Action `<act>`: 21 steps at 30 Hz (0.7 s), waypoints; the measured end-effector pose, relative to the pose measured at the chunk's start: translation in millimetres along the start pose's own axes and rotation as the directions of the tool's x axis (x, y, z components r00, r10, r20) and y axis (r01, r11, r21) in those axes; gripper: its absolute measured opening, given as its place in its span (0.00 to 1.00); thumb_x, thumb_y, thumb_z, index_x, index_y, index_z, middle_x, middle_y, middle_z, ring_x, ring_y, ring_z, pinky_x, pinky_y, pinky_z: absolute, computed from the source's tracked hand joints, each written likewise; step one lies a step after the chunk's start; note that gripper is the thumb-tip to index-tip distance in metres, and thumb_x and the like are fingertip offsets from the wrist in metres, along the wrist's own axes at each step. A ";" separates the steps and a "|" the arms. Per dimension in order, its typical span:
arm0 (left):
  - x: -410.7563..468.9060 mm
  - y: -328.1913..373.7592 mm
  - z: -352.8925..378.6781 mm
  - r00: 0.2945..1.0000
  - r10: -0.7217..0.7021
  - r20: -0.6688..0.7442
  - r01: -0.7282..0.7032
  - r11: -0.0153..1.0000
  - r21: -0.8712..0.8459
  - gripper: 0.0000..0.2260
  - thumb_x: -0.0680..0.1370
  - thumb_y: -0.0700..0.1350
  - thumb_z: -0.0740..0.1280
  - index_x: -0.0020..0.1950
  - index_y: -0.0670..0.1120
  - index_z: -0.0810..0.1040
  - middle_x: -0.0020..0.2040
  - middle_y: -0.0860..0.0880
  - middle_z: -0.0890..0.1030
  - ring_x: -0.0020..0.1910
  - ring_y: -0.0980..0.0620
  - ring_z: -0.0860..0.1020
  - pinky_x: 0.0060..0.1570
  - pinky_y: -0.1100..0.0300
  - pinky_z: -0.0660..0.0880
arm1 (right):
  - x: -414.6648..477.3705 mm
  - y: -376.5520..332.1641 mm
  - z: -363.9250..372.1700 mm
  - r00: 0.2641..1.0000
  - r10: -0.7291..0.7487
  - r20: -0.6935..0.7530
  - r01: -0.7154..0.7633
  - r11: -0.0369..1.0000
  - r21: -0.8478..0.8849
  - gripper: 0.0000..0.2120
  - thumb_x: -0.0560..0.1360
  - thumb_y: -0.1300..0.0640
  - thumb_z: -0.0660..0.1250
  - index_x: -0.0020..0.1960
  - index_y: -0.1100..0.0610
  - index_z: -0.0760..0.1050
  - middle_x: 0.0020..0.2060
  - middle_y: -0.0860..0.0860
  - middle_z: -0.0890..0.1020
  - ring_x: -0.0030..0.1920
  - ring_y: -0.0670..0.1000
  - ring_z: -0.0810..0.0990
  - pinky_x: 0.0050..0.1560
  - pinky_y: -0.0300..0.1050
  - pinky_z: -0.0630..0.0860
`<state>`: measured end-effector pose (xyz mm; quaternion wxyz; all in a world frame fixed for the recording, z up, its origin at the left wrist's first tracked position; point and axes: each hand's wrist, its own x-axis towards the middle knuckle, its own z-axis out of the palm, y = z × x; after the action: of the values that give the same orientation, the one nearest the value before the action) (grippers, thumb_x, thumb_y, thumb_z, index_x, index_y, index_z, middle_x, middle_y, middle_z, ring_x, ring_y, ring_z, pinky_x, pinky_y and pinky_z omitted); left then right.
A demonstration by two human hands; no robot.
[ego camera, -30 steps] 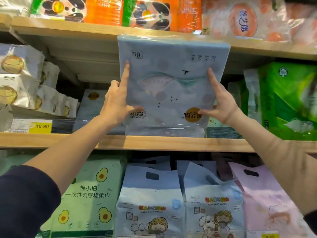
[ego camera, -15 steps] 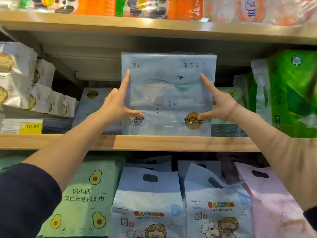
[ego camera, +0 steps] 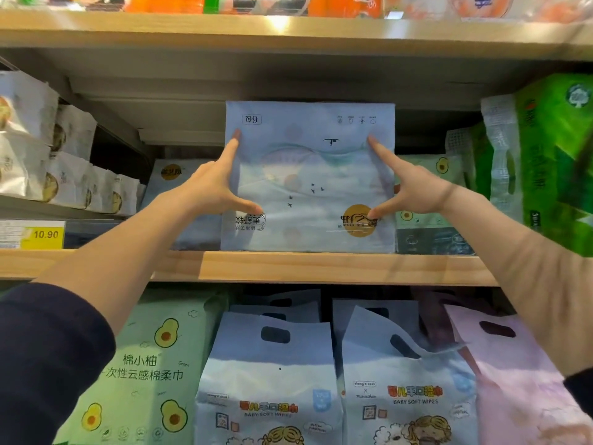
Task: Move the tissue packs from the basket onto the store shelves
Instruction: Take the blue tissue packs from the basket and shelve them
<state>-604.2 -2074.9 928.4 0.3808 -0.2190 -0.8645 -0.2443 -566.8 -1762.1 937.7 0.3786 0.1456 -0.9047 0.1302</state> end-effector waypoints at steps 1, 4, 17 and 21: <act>0.0 0.1 0.1 1.000 -0.006 -0.001 0.006 1.000 0.010 0.58 0.62 0.56 0.77 0.73 0.58 0.33 0.63 0.42 0.68 0.64 0.39 0.68 0.49 0.56 0.65 | -0.2 0.3 0.5 1.000 -0.004 0.000 0.004 1.000 0.014 0.58 0.62 0.52 0.78 0.68 0.29 0.35 0.76 0.52 0.56 0.64 0.66 0.70 0.57 0.62 0.75; -2.5 4.2 -0.6 1.000 -0.024 0.010 0.023 0.999 0.031 0.58 0.63 0.55 0.77 0.73 0.57 0.33 0.72 0.38 0.62 0.65 0.39 0.67 0.52 0.54 0.67 | -1.9 0.5 1.9 1.000 -0.016 -0.014 0.017 0.999 0.033 0.57 0.62 0.52 0.78 0.70 0.32 0.37 0.75 0.54 0.58 0.64 0.66 0.70 0.59 0.60 0.74; -61.5 34.2 -13.8 0.998 -0.046 -0.032 0.049 0.995 0.089 0.37 0.72 0.52 0.70 0.75 0.48 0.55 0.74 0.44 0.62 0.72 0.44 0.61 0.67 0.49 0.61 | -42.8 8.7 -16.3 0.995 0.052 -0.087 -0.029 0.968 0.249 0.41 0.66 0.51 0.74 0.73 0.44 0.56 0.71 0.55 0.66 0.62 0.56 0.75 0.52 0.50 0.77; -95.5 46.3 -13.0 0.998 -0.038 -0.048 0.040 0.998 0.040 0.30 0.74 0.51 0.68 0.73 0.47 0.61 0.73 0.47 0.65 0.71 0.47 0.63 0.67 0.52 0.62 | -70.9 7.1 -13.8 0.994 0.062 -0.092 -0.031 0.950 0.310 0.37 0.65 0.51 0.75 0.70 0.47 0.63 0.67 0.55 0.71 0.58 0.53 0.76 0.63 0.55 0.73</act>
<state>-512.3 -2064.6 874.8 0.4007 -0.1883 -0.8641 -0.2393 -512.9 -1739.1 894.9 0.3930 0.1748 -0.8563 0.2859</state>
